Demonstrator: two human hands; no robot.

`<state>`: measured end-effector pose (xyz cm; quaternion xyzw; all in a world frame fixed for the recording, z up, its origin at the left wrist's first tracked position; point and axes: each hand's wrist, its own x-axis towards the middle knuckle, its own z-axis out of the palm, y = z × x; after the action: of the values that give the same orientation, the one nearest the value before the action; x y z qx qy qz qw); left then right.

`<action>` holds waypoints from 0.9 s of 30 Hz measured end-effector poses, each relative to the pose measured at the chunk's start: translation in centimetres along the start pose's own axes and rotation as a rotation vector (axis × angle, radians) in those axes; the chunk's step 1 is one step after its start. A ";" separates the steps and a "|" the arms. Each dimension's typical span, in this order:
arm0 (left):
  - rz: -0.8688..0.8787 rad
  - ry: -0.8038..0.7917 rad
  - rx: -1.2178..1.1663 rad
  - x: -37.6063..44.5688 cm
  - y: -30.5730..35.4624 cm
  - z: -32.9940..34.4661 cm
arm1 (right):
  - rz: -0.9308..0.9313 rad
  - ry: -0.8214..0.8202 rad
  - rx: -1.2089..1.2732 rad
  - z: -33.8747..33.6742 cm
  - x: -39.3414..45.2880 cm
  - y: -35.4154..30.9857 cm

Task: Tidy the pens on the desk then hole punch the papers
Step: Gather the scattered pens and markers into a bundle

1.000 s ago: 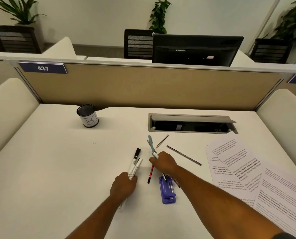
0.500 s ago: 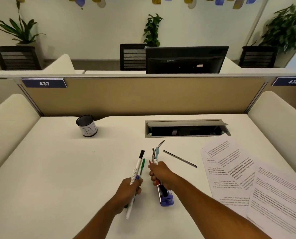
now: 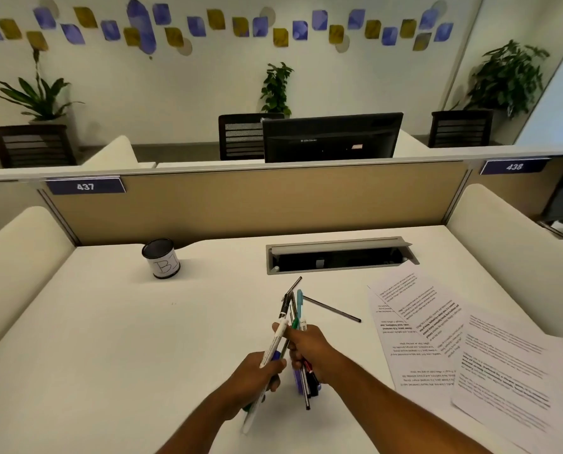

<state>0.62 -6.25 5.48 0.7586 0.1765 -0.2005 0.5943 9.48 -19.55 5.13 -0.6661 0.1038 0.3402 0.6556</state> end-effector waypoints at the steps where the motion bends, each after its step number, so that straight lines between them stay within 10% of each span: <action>1: 0.011 -0.001 0.014 -0.2 0.1 0.2 | -0.006 0.016 -0.006 -0.1 -0.2 0.1; 18: -0.102 0.005 -0.235 -1.5 -3.1 1.3 | -0.021 0.195 0.044 -2.7 -2.7 2.4; 27: -0.235 0.163 -0.729 0.4 -1.9 1.2 | -0.137 -0.066 -0.263 -2.2 -4.9 2.7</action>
<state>-0.15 -6.98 3.40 0.4856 0.3685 -0.1304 0.7819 4.94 -23.46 5.60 -0.7403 -0.0091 0.3270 0.5873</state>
